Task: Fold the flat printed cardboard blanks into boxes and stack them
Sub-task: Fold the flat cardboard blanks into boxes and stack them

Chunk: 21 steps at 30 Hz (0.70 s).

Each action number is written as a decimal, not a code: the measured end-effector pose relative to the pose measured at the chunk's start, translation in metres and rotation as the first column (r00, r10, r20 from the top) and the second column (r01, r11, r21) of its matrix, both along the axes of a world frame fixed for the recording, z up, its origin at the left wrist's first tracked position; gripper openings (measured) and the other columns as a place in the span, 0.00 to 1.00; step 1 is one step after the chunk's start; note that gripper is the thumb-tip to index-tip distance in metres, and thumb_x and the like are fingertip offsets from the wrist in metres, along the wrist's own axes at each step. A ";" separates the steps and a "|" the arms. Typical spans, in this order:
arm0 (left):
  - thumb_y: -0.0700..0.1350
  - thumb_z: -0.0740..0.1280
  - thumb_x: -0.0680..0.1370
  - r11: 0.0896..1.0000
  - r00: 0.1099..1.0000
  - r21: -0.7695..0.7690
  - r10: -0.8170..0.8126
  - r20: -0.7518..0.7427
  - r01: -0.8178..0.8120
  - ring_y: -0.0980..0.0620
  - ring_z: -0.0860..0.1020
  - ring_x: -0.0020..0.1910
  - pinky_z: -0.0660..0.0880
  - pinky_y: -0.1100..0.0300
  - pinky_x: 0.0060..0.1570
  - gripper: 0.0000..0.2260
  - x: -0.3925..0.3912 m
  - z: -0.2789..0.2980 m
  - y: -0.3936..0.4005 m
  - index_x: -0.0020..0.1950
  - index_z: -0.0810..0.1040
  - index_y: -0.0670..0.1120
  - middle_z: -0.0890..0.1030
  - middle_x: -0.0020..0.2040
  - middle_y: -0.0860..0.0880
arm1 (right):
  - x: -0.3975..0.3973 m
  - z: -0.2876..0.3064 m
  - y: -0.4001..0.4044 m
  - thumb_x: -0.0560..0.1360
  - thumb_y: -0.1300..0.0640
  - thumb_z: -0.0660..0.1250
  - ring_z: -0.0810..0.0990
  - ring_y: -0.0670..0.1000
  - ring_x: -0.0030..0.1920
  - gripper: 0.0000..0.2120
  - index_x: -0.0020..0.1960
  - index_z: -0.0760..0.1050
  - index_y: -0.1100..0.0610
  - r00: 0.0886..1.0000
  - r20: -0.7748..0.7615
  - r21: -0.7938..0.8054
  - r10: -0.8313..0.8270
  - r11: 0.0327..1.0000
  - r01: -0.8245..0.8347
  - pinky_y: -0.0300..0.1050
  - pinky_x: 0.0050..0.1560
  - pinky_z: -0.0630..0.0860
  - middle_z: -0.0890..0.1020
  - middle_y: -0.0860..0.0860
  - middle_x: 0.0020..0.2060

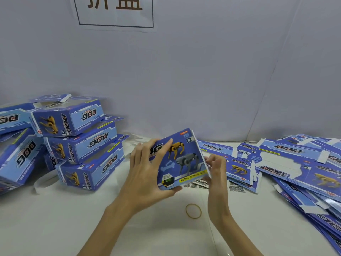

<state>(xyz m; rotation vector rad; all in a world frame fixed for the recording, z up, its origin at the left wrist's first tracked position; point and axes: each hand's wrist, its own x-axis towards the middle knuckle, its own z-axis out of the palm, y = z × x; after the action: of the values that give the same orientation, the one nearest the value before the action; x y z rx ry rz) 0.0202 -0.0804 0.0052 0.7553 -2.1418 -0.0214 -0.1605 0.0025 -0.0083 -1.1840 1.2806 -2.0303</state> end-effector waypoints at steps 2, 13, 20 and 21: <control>0.70 0.73 0.69 0.997 0.996 -0.043 -0.068 0.054 0.071 0.52 0.53 0.81 0.58 0.36 0.78 0.49 0.007 0.001 -0.007 0.84 0.54 0.58 0.58 0.79 0.51 | -0.004 0.004 0.000 0.79 0.33 0.60 0.79 0.58 0.42 0.22 0.48 0.72 0.52 0.999 -0.034 0.047 0.011 0.999 -0.009 0.52 0.42 0.79 0.78 0.58 0.41; 0.78 0.66 0.68 0.993 0.992 -0.119 0.039 0.124 -0.025 0.44 0.51 0.84 0.54 0.32 0.78 0.55 -0.002 -0.009 -0.002 0.86 0.49 0.53 0.57 0.82 0.49 | 0.004 -0.005 0.000 0.73 0.33 0.72 0.83 0.49 0.58 0.32 0.74 0.66 0.36 0.961 -0.269 0.120 0.063 0.992 -0.031 0.45 0.43 0.85 0.79 0.47 0.58; 0.75 0.66 0.72 0.992 0.987 -0.127 0.007 0.159 0.013 0.44 0.55 0.83 0.54 0.28 0.76 0.50 -0.005 -0.006 0.003 0.85 0.52 0.53 0.59 0.83 0.50 | 0.009 0.002 0.003 0.82 0.37 0.64 0.85 0.46 0.54 0.20 0.74 0.69 0.29 0.970 -0.243 0.089 0.028 0.996 -0.007 0.39 0.41 0.83 0.81 0.38 0.55; 0.75 0.66 0.72 0.992 0.986 -0.128 0.001 0.168 0.021 0.44 0.56 0.83 0.54 0.28 0.76 0.49 -0.005 -0.006 0.004 0.85 0.53 0.53 0.59 0.83 0.50 | 0.008 0.005 0.003 0.82 0.37 0.65 0.86 0.46 0.53 0.20 0.72 0.70 0.27 0.980 -0.199 0.076 0.018 0.997 -0.003 0.40 0.40 0.83 0.83 0.39 0.53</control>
<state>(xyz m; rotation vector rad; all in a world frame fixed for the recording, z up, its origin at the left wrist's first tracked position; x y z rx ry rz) 0.0149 -0.0766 -0.0005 0.6908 -2.2809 0.1804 -0.1520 0.0055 -0.0036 -1.3832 1.4282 -1.8761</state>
